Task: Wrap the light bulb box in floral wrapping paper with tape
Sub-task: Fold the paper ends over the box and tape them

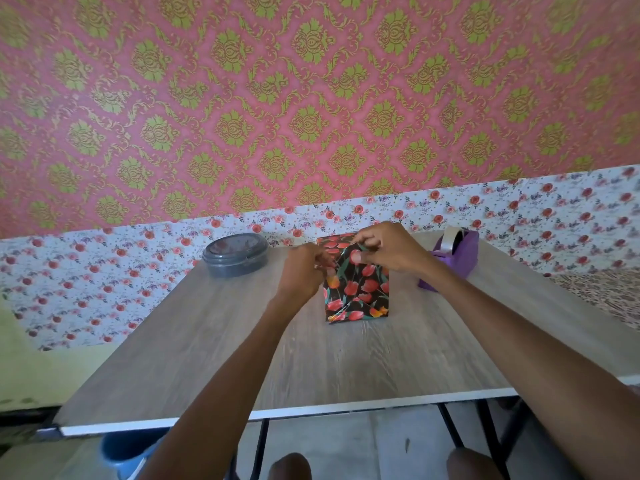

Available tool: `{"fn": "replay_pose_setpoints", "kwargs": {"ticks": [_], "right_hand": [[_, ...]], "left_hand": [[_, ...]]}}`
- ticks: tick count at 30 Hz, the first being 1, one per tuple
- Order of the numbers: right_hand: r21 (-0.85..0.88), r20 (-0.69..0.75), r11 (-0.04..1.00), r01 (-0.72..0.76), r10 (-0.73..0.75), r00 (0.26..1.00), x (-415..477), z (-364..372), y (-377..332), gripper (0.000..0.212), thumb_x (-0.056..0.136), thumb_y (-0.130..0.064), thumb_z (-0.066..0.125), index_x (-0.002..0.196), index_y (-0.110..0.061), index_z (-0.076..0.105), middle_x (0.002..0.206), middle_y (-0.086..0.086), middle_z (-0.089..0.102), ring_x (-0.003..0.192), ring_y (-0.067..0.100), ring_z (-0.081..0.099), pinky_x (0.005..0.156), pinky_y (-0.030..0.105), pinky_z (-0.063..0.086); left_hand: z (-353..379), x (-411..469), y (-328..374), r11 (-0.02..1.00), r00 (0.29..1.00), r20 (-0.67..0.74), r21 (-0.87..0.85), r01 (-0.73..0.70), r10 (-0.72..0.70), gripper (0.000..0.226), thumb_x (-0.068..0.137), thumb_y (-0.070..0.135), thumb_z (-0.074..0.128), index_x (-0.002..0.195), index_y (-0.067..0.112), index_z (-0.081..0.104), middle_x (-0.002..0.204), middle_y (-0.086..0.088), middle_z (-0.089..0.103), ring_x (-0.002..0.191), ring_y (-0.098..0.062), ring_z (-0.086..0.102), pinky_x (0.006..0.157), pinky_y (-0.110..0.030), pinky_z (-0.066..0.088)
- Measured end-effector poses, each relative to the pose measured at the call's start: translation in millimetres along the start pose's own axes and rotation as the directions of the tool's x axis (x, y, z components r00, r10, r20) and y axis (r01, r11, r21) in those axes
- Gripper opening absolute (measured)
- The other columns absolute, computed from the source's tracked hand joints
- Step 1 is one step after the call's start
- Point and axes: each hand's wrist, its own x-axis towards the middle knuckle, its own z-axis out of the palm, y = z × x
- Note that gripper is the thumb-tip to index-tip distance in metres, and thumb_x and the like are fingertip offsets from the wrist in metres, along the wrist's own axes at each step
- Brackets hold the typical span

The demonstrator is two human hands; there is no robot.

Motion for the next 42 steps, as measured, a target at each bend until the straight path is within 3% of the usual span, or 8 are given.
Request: {"fn": "replay_pose_setpoints", "kwargs": {"ticks": [2, 7, 17, 24, 28, 31, 35, 42], "right_hand": [[-0.050, 0.028, 0.999, -0.019, 0.020, 0.999, -4, -5, 4, 0.045, 0.072, -0.025, 0.087, 0.113, -0.012, 0.071, 0.104, -0.004, 0.071, 0.093, 0.009, 0.065, 0.089, 0.031, 0.050], [-0.161, -0.063, 0.987, -0.023, 0.013, 0.998, -12, -7, 21, 0.031, 0.071, -0.014, 0.087, 0.099, -0.007, 0.076, 0.092, 0.006, 0.074, 0.082, 0.020, 0.070, 0.081, 0.042, 0.058], [-0.023, -0.243, 0.998, 0.064, -0.068, 0.968, -17, 9, 40, 0.030, 0.069, -0.012, 0.088, 0.096, -0.008, 0.077, 0.079, 0.001, 0.072, 0.064, -0.002, 0.060, 0.063, 0.009, 0.050], [-0.272, -0.214, 0.927, 0.257, -0.318, 0.924, -24, 13, 44, 0.020, 0.071, -0.002, 0.084, 0.087, -0.010, 0.075, 0.079, -0.004, 0.066, 0.066, 0.012, 0.062, 0.063, 0.030, 0.056], [-0.362, -0.140, 0.872, 0.329, -0.400, 0.906, -20, 12, 45, 0.019, 0.069, 0.004, 0.079, 0.083, -0.009, 0.074, 0.073, -0.010, 0.056, 0.061, 0.009, 0.053, 0.055, 0.023, 0.048], [-0.358, -0.112, 0.867, 0.346, -0.407, 0.906, -15, 12, 48, 0.013, 0.072, -0.003, 0.079, 0.084, -0.008, 0.074, 0.074, -0.008, 0.056, 0.062, 0.012, 0.054, 0.054, 0.031, 0.052], [-0.406, -0.115, 0.868, 0.286, -0.359, 0.926, -9, 12, 48, 0.034, 0.074, -0.031, 0.084, 0.097, -0.008, 0.075, 0.088, -0.001, 0.068, 0.076, 0.013, 0.059, 0.067, 0.030, 0.052], [-0.527, -0.186, 0.767, 0.367, -0.525, 0.831, -12, 23, 60, 0.022, 0.072, -0.007, 0.081, 0.092, -0.016, 0.077, 0.086, -0.003, 0.071, 0.076, 0.016, 0.064, 0.061, 0.033, 0.058]], "left_hand": [[-1, 2, -3, 1.000, 1.000, -0.024, 0.004, 0.002, -0.002, 0.008, 0.080, 0.001, 0.075, 0.079, 0.008, 0.072, 0.079, 0.000, 0.067, 0.075, -0.010, 0.060, 0.074, -0.028, 0.051], [-1, 5, -7, 0.999, 0.999, 0.034, -0.045, -0.029, 0.030, 0.021, 0.079, 0.016, 0.079, 0.098, 0.007, 0.074, 0.092, 0.003, 0.065, 0.083, -0.011, 0.058, 0.075, -0.026, 0.046], [18, 3, -8, 0.990, 0.995, -0.075, -0.117, -0.082, 0.073, 0.020, 0.077, -0.001, 0.078, 0.091, 0.011, 0.071, 0.080, 0.000, 0.067, 0.066, -0.010, 0.065, 0.057, -0.012, 0.048], [23, -3, -16, 0.950, 0.948, -0.121, 0.136, -0.279, 0.296, 0.021, 0.080, 0.016, 0.079, 0.098, 0.011, 0.071, 0.092, 0.001, 0.063, 0.079, -0.009, 0.046, 0.063, -0.012, 0.034], [16, 5, -12, 0.928, 0.934, -0.059, 0.152, -0.341, 0.353, 0.036, 0.078, 0.023, 0.081, 0.113, 0.020, 0.074, 0.089, 0.008, 0.055, 0.081, -0.010, 0.043, 0.064, -0.021, 0.033], [16, 11, -12, 0.934, 0.935, -0.055, 0.101, -0.344, 0.350, 0.028, 0.079, 0.028, 0.080, 0.104, 0.018, 0.077, 0.086, 0.007, 0.058, 0.077, -0.013, 0.047, 0.059, -0.023, 0.036], [20, 13, -12, 0.902, 0.907, -0.071, 0.162, -0.400, 0.415, 0.022, 0.081, 0.024, 0.072, 0.102, 0.022, 0.076, 0.091, 0.004, 0.072, 0.075, -0.016, 0.060, 0.061, -0.031, 0.053], [27, 14, -17, 0.785, 0.800, -0.133, 0.339, -0.518, 0.585, 0.021, 0.079, 0.010, 0.059, 0.088, 0.023, 0.074, 0.082, 0.007, 0.071, 0.071, -0.017, 0.063, 0.051, -0.026, 0.051]]}}
